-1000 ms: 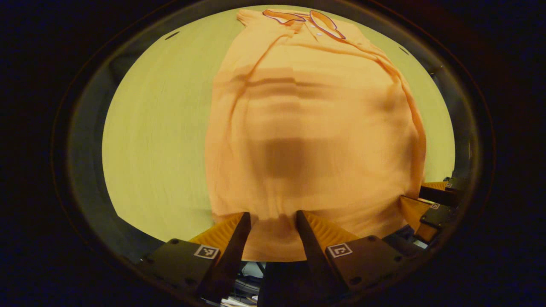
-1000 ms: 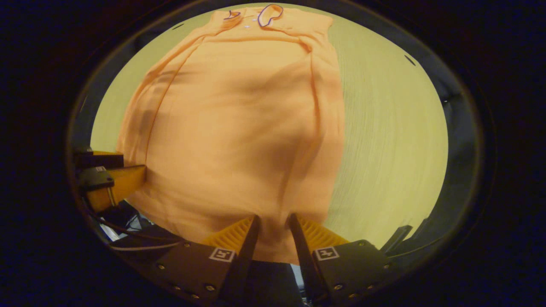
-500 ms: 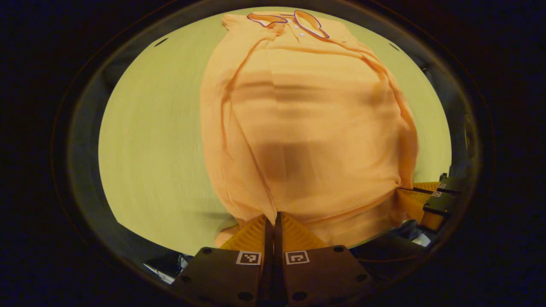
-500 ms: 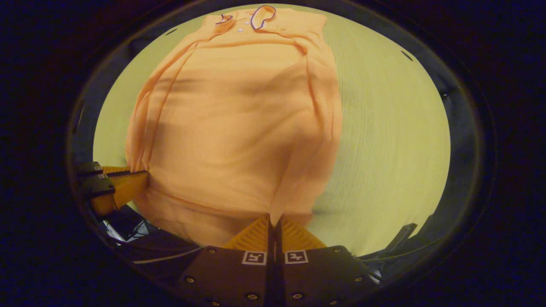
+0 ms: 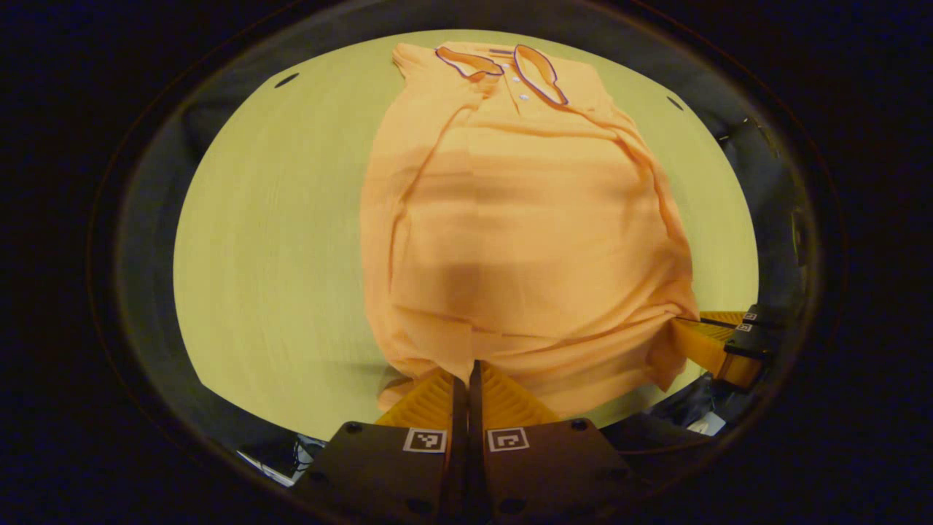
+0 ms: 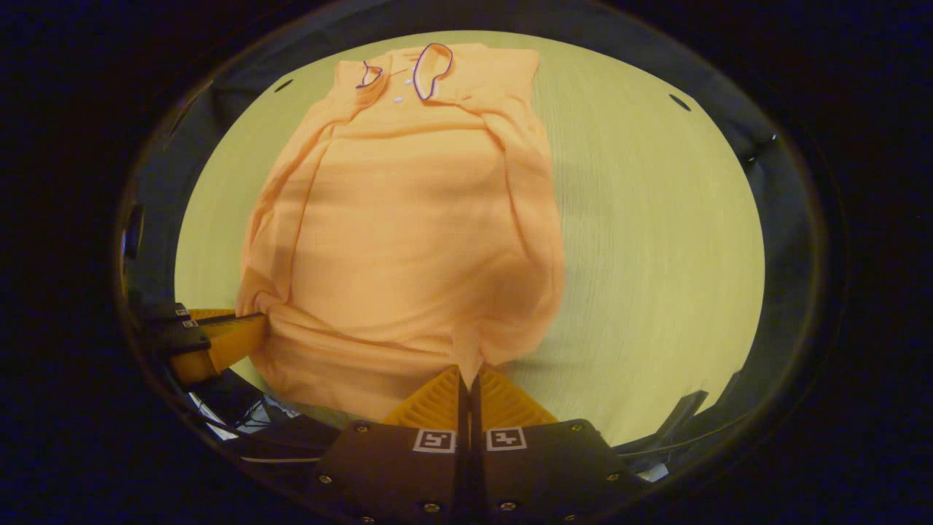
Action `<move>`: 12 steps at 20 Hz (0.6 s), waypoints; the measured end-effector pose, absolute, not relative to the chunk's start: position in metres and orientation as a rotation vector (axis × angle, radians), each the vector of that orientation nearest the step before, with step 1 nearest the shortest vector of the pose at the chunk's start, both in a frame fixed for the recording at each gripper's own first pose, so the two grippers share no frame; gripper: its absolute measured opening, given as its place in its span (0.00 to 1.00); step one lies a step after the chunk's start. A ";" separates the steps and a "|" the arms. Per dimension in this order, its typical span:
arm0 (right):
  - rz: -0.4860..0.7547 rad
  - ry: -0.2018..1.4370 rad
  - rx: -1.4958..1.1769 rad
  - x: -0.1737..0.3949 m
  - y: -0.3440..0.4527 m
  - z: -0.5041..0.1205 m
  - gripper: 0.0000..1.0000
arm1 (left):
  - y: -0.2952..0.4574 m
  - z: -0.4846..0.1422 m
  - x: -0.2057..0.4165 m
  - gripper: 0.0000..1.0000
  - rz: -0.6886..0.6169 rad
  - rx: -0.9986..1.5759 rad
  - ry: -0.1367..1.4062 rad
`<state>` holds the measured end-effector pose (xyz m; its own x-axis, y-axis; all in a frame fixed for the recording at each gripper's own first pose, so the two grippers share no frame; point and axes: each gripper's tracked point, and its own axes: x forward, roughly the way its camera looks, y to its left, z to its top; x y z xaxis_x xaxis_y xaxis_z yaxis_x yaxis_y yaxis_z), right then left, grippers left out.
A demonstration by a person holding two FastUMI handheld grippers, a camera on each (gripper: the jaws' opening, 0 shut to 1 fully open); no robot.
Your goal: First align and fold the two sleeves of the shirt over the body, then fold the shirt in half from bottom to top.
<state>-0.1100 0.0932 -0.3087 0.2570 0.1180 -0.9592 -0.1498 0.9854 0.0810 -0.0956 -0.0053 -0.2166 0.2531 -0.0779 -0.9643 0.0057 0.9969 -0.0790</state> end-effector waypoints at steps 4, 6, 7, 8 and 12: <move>0.177 1.204 0.010 -0.061 0.098 -0.274 0.01 | -0.001 -0.138 -0.042 0.06 -0.050 -0.068 1.240; 0.173 1.152 0.022 -0.031 0.099 -0.257 0.01 | 0.000 -0.094 -0.009 0.06 -0.046 -0.081 1.200; 0.172 1.129 0.030 -0.015 0.099 -0.248 0.01 | 0.001 -0.071 0.009 0.06 -0.044 -0.084 1.178; 0.172 1.107 0.039 0.001 0.100 -0.241 0.01 | 0.002 -0.047 0.028 0.07 -0.041 -0.087 1.156; 0.162 1.036 0.059 0.057 0.102 -0.215 0.01 | 0.004 0.049 0.101 0.07 -0.029 -0.088 1.079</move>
